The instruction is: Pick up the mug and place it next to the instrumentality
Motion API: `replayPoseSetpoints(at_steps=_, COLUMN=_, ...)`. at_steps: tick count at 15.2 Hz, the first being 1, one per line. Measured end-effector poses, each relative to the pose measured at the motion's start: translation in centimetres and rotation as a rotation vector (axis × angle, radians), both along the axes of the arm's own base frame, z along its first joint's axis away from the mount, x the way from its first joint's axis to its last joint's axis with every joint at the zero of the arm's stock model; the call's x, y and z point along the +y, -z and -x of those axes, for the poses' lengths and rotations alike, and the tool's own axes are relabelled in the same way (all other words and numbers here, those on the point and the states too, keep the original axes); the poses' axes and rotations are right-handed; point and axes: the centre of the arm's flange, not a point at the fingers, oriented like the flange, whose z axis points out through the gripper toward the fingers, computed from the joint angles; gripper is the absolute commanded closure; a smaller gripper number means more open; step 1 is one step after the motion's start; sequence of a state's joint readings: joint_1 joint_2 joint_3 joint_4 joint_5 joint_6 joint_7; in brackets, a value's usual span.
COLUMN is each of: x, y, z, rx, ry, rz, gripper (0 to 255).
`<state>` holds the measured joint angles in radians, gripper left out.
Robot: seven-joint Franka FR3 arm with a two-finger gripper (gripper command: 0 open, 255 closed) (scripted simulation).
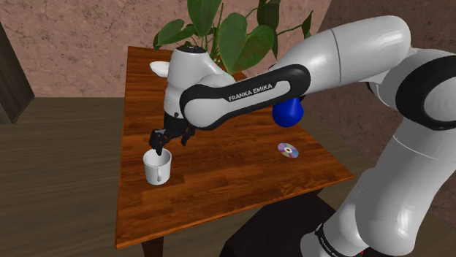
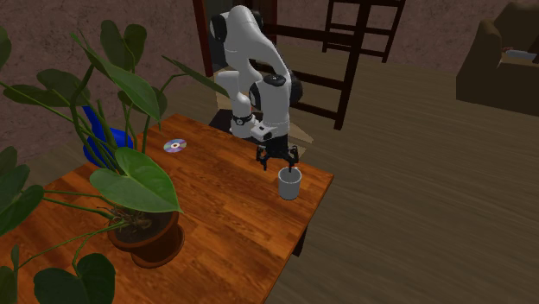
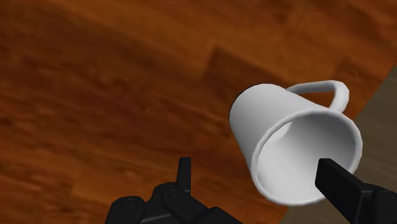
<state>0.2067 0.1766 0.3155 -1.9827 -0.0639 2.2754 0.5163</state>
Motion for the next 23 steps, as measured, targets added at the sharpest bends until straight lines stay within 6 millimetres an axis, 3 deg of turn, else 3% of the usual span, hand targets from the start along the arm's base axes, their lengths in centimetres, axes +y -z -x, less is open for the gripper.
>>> replayPoseSetpoints(at_steps=8, x=1.0, y=4.4, z=-0.6, rx=0.001, ry=-0.004, rz=-0.001, gripper=0)
replayPoseSetpoints(at_steps=14, x=1.0, y=4.7, z=-0.7, rx=0.0, ry=-0.004, rz=-0.002, gripper=0)
replayPoseSetpoints(at_steps=15, x=1.0, y=4.7, z=-0.7, rx=0.0, ry=-0.004, rz=-0.002, gripper=255)
replayPoseSetpoints(at_steps=23, x=1.0, y=4.8, z=-0.7, rx=0.0, ry=-0.004, rz=-0.002, gripper=255)
